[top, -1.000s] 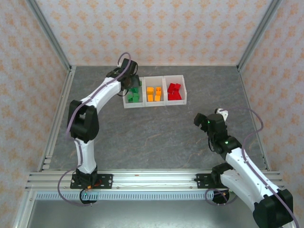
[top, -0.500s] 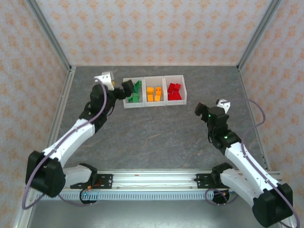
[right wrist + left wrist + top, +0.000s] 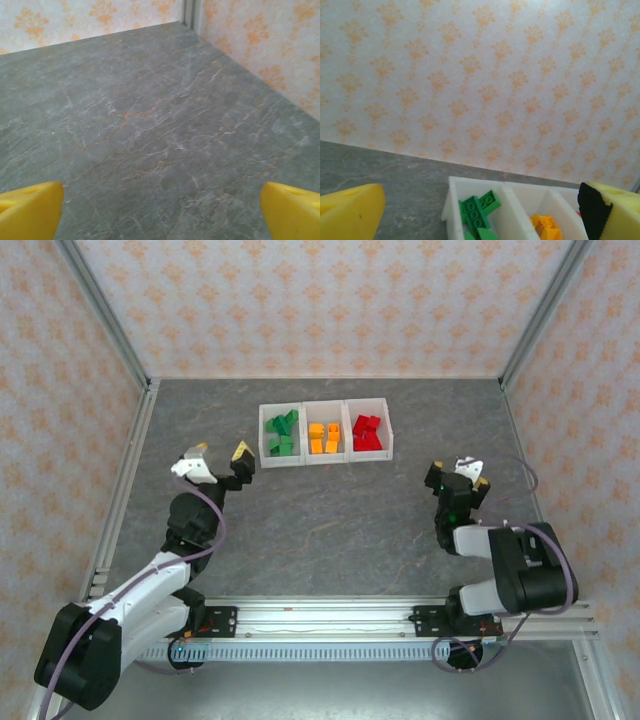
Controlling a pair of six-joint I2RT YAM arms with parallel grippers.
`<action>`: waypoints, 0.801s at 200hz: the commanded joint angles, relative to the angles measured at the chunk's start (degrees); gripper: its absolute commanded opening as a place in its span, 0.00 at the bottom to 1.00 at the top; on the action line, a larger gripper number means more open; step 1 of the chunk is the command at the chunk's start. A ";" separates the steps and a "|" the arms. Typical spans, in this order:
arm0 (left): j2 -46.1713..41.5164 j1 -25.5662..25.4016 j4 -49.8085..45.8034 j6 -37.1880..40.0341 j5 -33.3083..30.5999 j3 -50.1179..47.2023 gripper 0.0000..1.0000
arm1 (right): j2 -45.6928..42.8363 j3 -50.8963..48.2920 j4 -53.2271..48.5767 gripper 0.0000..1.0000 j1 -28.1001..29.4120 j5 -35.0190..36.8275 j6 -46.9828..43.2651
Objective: Sort the legos into containers by color
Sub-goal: Reset both arms
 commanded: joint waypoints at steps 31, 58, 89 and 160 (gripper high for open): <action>-3.07 0.14 5.70 7.05 -11.63 -4.62 0.99 | 5.10 -6.07 26.50 1.00 -1.83 -11.69 -3.07; 0.96 0.14 13.46 12.43 -15.70 -8.47 1.00 | 5.96 -3.26 22.30 1.00 -2.31 -11.23 -2.12; 7.85 1.86 11.89 12.82 -14.86 -7.93 0.99 | 5.63 -3.29 21.95 1.00 -2.37 -10.98 -2.04; 27.98 12.54 31.44 11.39 -6.38 -9.68 1.00 | 5.56 -3.31 22.16 1.00 -2.37 -10.98 -2.06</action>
